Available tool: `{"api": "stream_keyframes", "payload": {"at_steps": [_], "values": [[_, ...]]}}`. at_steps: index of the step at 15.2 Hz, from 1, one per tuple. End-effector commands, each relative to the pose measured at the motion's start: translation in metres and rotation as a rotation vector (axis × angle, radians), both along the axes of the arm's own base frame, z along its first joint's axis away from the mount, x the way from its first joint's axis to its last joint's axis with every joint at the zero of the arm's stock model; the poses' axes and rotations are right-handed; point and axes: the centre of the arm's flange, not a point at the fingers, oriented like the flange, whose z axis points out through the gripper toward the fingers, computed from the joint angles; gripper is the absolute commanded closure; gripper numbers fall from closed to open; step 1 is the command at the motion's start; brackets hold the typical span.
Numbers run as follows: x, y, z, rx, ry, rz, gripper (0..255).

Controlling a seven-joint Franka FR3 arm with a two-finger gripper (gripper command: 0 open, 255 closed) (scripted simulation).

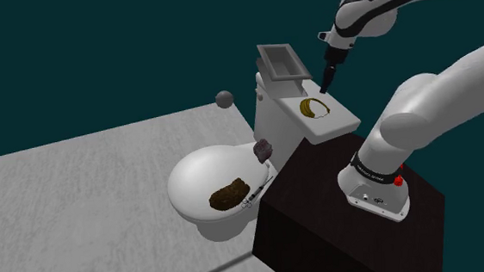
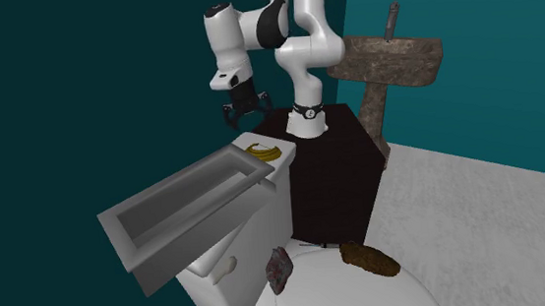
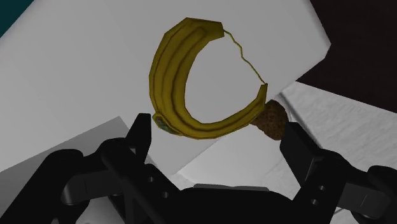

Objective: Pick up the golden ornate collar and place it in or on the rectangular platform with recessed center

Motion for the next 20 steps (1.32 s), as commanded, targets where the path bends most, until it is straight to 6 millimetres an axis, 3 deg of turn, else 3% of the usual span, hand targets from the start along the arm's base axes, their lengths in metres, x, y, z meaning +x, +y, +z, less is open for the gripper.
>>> {"api": "stream_keyframes", "payload": {"at_steps": [1,3,10,19,20], "values": [[0.002,-0.021,-0.021,0.009,-0.029,0.016,0],[0.005,-0.039,-0.041,0.024,-0.055,0.030,0],[0.007,-0.032,-0.077,0.024,-0.055,0.030,0],[0.007,-0.032,-0.080,0.024,-0.055,0.030,0],[0.007,-0.032,-0.080,0.024,-0.055,0.030,255]]}}
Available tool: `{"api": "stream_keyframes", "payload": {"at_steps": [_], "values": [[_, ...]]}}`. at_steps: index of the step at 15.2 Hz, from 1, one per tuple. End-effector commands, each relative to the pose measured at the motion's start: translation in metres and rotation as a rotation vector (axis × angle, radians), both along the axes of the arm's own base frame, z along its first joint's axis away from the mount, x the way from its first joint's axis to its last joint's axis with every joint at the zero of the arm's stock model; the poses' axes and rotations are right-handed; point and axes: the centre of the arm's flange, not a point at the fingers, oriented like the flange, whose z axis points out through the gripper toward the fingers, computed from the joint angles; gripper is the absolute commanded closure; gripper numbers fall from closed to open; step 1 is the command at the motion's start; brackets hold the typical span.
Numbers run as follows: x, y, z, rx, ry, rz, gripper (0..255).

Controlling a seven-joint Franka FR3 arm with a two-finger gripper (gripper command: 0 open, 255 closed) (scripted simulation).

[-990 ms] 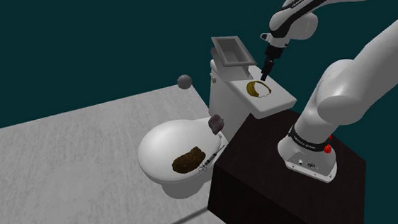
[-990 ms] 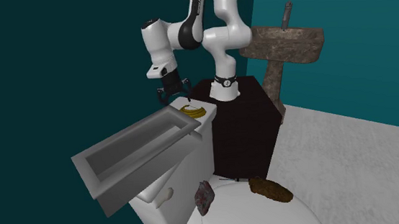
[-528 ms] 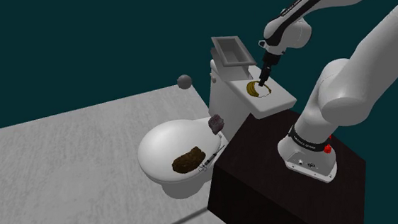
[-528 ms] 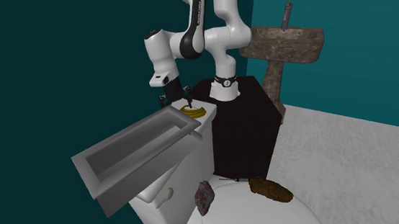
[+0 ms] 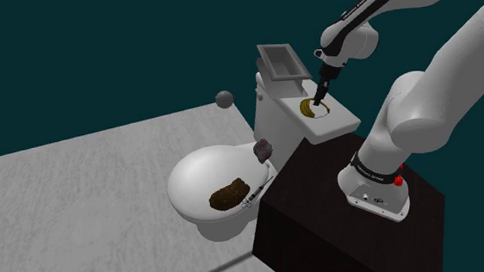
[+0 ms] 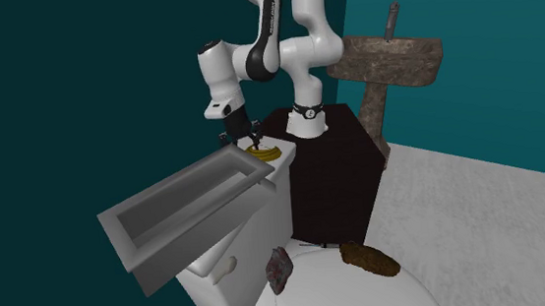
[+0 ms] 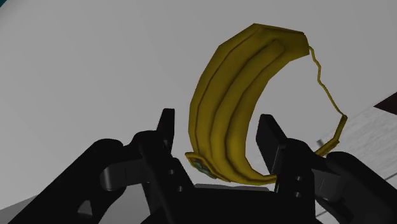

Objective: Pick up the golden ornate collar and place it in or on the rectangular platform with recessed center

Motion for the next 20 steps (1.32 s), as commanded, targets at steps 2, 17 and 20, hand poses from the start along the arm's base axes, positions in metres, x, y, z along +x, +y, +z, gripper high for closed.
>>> {"api": "stream_keyframes", "payload": {"at_steps": [2,17,20], "values": [[0.000,0.000,0.000,0.000,0.000,0.000,255],[0.000,0.000,0.042,0.000,0.000,0.000,255],[0.000,0.000,0.058,0.000,0.000,0.000,255]]}}
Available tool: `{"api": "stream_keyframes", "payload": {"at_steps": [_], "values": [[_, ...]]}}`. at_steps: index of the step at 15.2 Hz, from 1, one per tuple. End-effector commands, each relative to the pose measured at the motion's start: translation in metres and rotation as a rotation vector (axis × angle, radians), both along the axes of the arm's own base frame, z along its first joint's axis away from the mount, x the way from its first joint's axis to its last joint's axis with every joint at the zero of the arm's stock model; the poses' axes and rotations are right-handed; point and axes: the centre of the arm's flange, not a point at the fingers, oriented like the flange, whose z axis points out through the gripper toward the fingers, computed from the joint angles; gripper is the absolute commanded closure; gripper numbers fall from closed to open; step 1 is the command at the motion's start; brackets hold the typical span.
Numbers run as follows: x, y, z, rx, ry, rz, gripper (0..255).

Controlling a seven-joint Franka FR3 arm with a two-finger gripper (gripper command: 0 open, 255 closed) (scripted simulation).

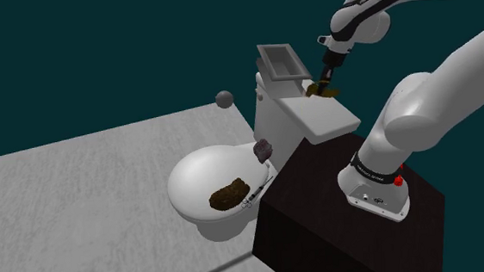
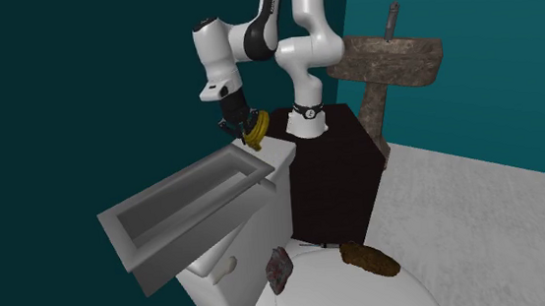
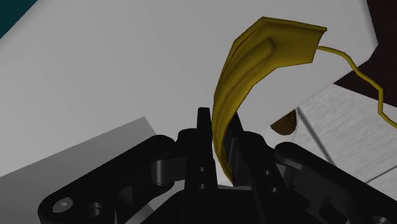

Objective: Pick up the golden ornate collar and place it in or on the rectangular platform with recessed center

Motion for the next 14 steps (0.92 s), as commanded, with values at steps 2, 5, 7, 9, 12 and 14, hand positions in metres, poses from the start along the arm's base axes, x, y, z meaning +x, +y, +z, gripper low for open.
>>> {"api": "stream_keyframes", "payload": {"at_steps": [2,5,7,9,12,14], "values": [[0.000,0.000,0.016,0.000,0.001,0.000,255],[0.000,0.000,0.032,0.000,0.001,0.000,255],[0.000,0.000,0.042,0.000,0.001,0.000,255],[0.000,0.000,0.053,0.000,0.001,0.000,255],[0.000,0.000,0.069,0.000,0.001,0.000,255],[0.000,0.000,0.079,0.000,0.001,0.000,255]]}}
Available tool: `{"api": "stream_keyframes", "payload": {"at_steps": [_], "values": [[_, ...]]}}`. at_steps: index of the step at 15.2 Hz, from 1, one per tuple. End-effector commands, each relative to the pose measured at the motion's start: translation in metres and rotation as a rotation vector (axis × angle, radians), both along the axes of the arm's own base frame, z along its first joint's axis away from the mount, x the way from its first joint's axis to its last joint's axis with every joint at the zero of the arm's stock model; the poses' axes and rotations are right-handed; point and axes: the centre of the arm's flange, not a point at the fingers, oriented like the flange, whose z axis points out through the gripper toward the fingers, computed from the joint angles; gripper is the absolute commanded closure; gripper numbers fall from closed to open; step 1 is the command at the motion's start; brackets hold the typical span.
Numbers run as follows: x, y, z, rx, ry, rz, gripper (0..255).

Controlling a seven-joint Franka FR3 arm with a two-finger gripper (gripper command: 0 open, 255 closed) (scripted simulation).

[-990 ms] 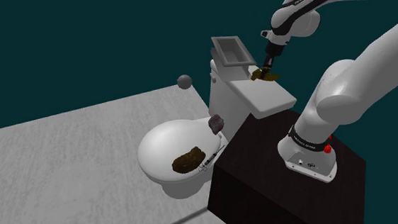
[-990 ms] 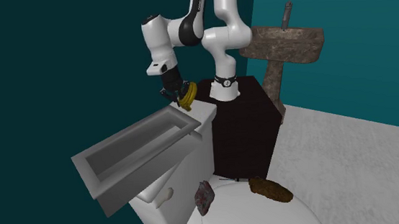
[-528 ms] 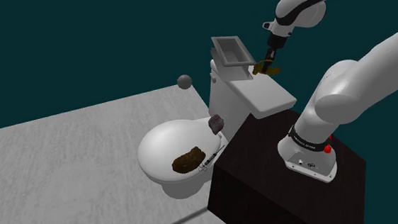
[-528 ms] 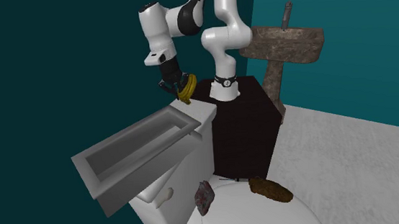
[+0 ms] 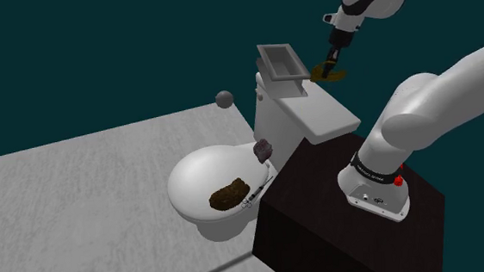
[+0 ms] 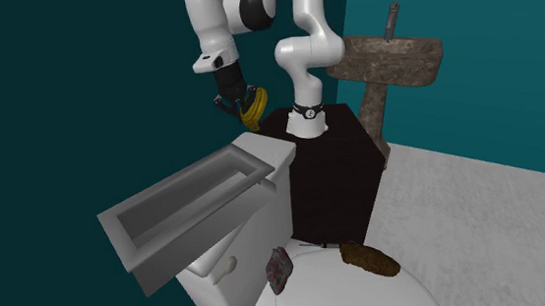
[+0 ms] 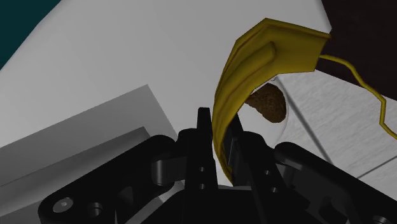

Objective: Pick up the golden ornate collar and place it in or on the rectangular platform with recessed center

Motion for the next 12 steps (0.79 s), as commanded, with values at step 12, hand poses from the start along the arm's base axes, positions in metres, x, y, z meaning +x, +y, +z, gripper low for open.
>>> {"api": "stream_keyframes", "payload": {"at_steps": [12], "values": [[0.045,-0.027,0.048,0.000,0.000,0.000,255]]}}
